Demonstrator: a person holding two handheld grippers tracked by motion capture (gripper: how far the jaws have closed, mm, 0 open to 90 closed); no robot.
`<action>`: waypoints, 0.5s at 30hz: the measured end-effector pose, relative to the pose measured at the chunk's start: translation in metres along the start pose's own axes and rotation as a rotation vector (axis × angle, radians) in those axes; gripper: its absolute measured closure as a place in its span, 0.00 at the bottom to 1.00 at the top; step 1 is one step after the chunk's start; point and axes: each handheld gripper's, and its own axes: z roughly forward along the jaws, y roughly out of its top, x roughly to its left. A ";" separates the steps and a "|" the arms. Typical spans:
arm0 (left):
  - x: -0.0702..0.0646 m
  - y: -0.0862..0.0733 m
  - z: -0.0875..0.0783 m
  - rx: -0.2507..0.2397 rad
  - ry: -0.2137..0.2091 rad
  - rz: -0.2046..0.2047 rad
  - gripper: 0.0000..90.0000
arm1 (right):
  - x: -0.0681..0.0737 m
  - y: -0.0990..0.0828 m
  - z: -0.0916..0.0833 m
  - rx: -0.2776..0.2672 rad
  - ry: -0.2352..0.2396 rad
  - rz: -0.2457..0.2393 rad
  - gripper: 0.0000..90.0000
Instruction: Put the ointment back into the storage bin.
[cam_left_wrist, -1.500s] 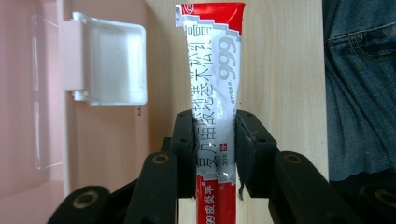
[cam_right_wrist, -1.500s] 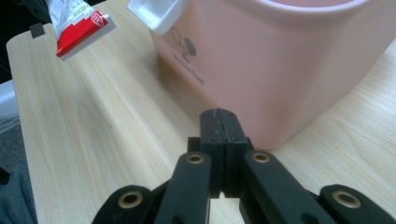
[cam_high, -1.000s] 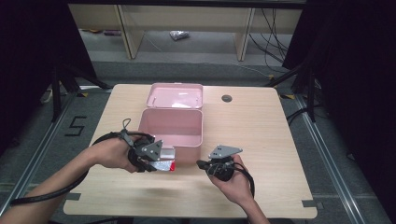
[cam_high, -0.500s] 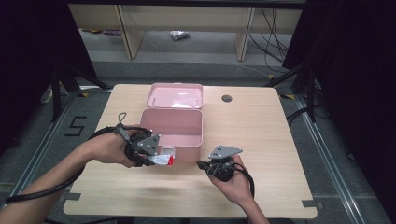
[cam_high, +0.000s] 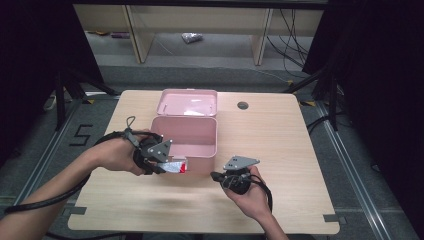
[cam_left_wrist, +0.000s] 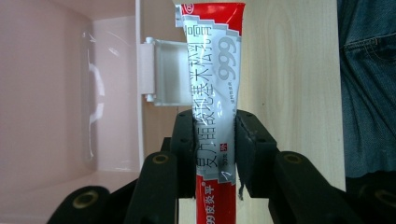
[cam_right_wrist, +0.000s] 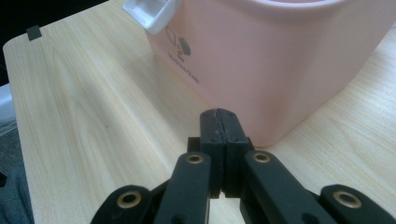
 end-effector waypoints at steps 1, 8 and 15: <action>0.000 0.000 -0.001 -0.002 0.001 -0.002 0.78 | 0.000 0.000 0.000 -0.002 0.000 -0.002 1.00; 0.003 0.002 -0.003 -0.005 0.005 0.002 0.78 | 0.001 0.000 0.000 0.004 0.008 0.014 1.00; 0.007 0.002 -0.005 -0.001 0.010 -0.008 0.78 | 0.000 0.000 0.000 -0.004 0.001 0.000 1.00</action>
